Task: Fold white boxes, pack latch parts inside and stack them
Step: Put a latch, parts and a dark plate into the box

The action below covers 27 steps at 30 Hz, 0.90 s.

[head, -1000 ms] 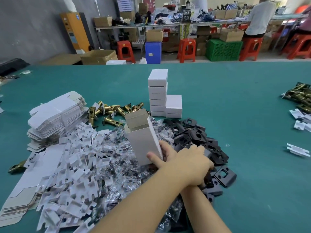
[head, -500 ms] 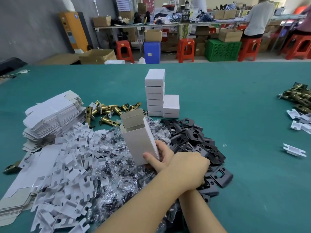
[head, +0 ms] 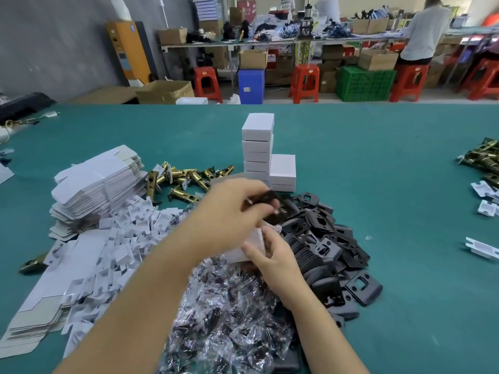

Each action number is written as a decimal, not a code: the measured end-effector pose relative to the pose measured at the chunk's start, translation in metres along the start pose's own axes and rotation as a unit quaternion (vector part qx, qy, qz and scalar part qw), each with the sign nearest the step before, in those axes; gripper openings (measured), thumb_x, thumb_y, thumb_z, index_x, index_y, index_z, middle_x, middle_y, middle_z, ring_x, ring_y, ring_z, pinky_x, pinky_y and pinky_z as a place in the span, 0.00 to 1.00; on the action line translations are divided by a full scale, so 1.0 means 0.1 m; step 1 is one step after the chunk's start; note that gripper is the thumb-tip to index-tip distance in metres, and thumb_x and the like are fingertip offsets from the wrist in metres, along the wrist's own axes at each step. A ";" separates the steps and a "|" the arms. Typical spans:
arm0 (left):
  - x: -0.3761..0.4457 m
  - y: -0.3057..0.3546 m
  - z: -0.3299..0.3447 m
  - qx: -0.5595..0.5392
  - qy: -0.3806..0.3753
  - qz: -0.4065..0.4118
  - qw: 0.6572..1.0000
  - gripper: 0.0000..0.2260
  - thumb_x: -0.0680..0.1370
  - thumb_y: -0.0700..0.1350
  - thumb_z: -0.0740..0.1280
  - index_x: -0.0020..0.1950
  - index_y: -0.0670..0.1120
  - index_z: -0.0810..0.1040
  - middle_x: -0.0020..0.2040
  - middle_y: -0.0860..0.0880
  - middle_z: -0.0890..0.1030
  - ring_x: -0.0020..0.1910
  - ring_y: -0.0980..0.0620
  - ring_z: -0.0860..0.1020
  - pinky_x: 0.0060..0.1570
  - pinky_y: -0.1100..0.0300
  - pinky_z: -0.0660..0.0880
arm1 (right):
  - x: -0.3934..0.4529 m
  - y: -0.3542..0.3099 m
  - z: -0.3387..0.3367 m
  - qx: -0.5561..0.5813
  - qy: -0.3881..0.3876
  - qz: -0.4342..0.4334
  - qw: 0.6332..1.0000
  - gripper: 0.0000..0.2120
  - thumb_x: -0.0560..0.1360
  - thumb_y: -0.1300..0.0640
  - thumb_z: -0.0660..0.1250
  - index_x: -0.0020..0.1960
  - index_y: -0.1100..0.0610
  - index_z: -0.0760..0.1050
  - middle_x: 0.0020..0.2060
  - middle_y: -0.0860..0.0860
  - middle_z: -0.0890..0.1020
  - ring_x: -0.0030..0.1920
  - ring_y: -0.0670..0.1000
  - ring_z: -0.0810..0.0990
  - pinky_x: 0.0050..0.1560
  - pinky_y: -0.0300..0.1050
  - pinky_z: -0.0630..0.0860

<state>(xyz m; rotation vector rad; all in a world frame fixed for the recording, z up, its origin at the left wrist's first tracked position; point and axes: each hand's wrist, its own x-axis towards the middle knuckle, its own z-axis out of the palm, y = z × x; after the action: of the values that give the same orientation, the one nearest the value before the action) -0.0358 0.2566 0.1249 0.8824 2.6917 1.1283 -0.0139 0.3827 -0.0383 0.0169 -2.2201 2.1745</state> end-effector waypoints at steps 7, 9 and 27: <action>-0.17 -0.46 -0.48 -0.104 0.143 -0.075 0.981 0.12 0.82 0.39 0.67 0.48 0.54 0.85 0.40 0.49 0.87 0.30 0.52 0.82 0.31 0.60 0.78 | 0.03 0.06 -0.03 0.052 0.005 0.005 0.999 0.18 0.80 0.56 0.72 0.68 0.49 0.74 0.57 0.46 0.85 0.56 0.48 0.85 0.53 0.46 0.83; -0.15 -0.55 -0.50 -0.060 0.146 -0.076 0.984 0.13 0.82 0.39 0.67 0.48 0.56 0.85 0.39 0.53 0.87 0.30 0.54 0.80 0.27 0.67 0.74 | 0.02 0.03 -0.02 0.065 0.000 0.001 0.998 0.19 0.79 0.56 0.72 0.69 0.51 0.74 0.57 0.46 0.85 0.56 0.48 0.85 0.51 0.43 0.83; 0.19 -0.46 -0.19 0.133 0.001 -0.059 0.989 0.08 0.83 0.44 0.66 0.53 0.53 0.85 0.49 0.56 0.83 0.50 0.55 0.79 0.48 0.60 0.72 | 0.02 0.05 -0.01 0.116 -0.011 -0.015 0.993 0.16 0.79 0.58 0.72 0.66 0.51 0.76 0.57 0.53 0.85 0.56 0.55 0.85 0.50 0.50 0.84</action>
<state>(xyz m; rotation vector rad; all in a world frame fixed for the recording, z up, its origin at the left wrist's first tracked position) -0.0786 0.2298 0.1099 0.7405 2.8968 0.7576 -0.0162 0.3835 -0.0432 0.0796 -1.9501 2.4136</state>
